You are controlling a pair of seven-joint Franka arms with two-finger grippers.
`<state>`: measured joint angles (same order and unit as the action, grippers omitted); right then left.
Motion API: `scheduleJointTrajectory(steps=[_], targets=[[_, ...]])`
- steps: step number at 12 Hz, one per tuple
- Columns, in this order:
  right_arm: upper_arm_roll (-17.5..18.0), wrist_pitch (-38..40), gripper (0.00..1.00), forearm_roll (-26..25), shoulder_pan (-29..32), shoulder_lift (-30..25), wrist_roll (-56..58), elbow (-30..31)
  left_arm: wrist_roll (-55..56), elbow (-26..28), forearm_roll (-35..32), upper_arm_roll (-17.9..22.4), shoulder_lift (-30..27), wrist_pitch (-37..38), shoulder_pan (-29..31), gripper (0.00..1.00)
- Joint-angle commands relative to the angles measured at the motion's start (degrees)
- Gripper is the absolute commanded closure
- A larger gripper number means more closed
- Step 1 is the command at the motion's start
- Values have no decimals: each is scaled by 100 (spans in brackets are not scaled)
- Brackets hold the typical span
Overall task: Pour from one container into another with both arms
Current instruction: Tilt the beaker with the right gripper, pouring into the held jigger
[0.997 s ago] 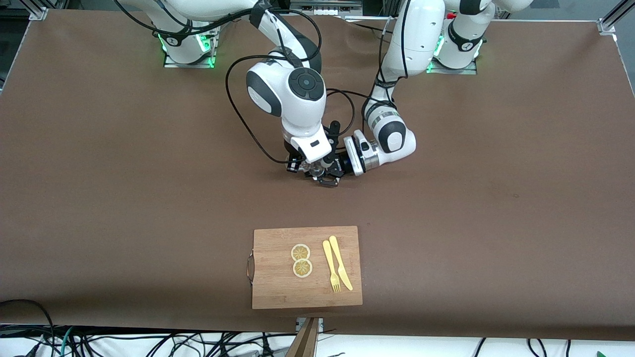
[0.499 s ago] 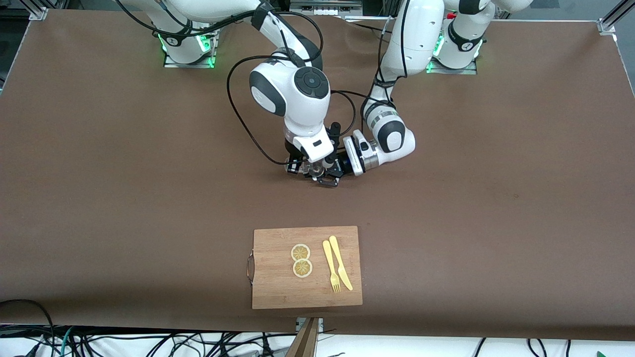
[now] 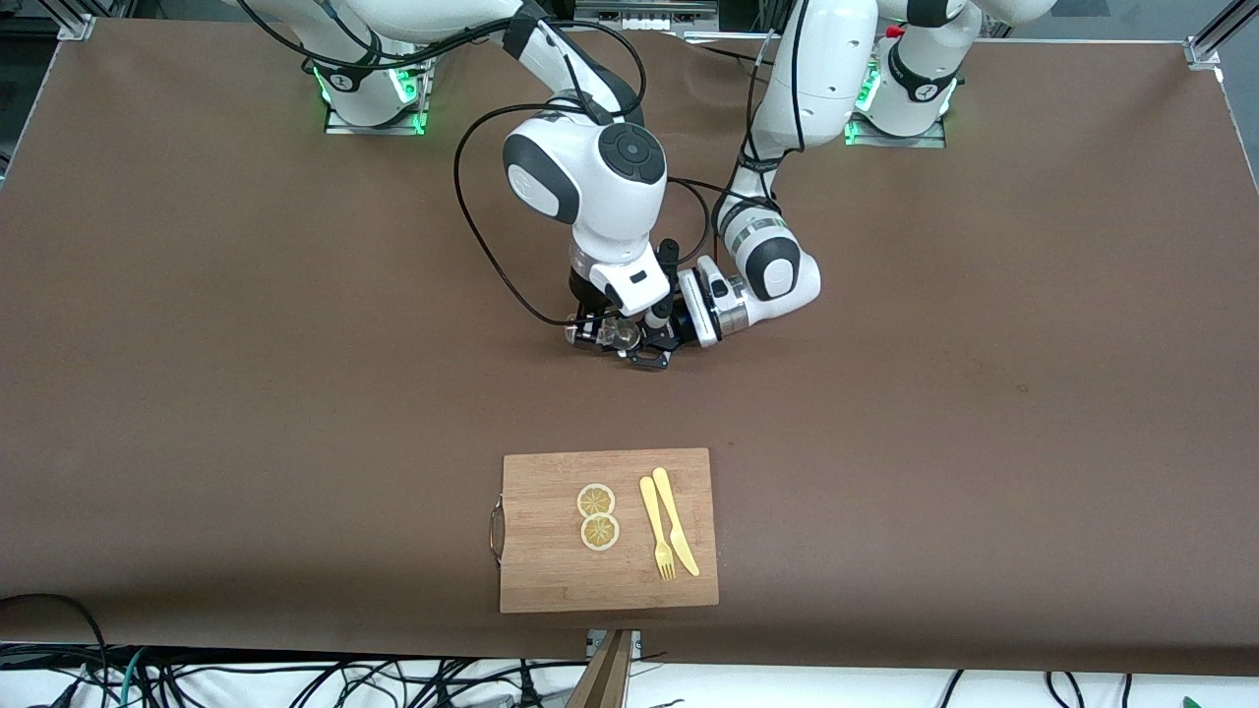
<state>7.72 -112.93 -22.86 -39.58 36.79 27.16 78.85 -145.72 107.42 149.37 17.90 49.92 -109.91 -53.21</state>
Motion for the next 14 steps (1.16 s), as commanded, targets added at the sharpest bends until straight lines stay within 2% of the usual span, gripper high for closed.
scheduleJointTrajectory(steps=[1, 14], targets=[[28, -18, 59, -270, -58, 30, -140, -10, -343, -20, 971, 56, 0, -153, -207, 100], [28, 52, 59, -799, -208, 30, -184, -10, -352, -134, 1050, 56, 71, -171, -234, 100]])
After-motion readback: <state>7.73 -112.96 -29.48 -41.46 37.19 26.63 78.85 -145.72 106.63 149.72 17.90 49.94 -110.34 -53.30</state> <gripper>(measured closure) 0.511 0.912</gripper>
